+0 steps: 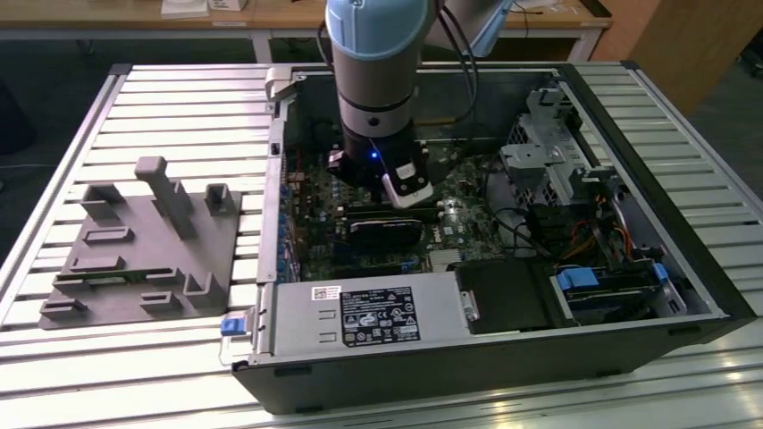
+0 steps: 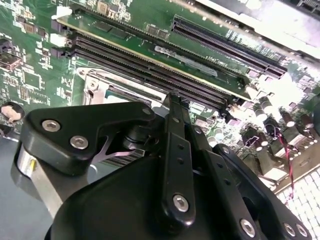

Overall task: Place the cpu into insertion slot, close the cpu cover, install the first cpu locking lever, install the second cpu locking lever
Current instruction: 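Install the second cpu locking lever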

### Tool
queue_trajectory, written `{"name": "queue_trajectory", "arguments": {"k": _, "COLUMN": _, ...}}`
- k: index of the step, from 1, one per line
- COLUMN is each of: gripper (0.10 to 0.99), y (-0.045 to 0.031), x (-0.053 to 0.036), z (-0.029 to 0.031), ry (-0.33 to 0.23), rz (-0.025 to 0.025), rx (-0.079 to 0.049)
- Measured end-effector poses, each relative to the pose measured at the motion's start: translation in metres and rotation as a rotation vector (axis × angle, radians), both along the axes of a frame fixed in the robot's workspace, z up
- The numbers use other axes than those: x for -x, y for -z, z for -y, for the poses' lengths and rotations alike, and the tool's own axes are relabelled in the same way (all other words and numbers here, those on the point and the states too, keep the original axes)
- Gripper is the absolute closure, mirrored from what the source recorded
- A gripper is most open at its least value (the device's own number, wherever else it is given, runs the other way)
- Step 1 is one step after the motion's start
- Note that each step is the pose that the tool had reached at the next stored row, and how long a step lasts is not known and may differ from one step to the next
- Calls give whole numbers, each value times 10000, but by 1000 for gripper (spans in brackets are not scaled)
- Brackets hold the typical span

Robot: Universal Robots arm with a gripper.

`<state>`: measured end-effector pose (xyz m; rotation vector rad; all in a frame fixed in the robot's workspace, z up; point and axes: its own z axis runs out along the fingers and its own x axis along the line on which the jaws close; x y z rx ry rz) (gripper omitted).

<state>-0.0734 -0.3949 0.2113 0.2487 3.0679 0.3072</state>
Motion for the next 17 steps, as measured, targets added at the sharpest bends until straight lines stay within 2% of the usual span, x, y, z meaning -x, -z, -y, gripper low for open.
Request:
{"name": "queue_trajectory", "arguments": {"k": 3, "gripper": 980, "y": 28, "x": -1, "z": 9, "ry": 0, "rz": 1, "rx": -194}}
{"name": "queue_trajectory", "arguments": {"k": 6, "gripper": 980, "y": 59, "x": 0, "z": 18, "ry": 0, "rz": 1, "rx": -336}}
{"name": "queue_trajectory", "arguments": {"k": 11, "gripper": 980, "y": 70, "x": 0, "z": 124, "ry": 0, "rz": 1, "rx": -527}}
{"name": "queue_trajectory", "arguments": {"k": 17, "gripper": 980, "y": 100, "x": 3, "z": 147, "ry": 1, "rz": 0, "rx": -952}}
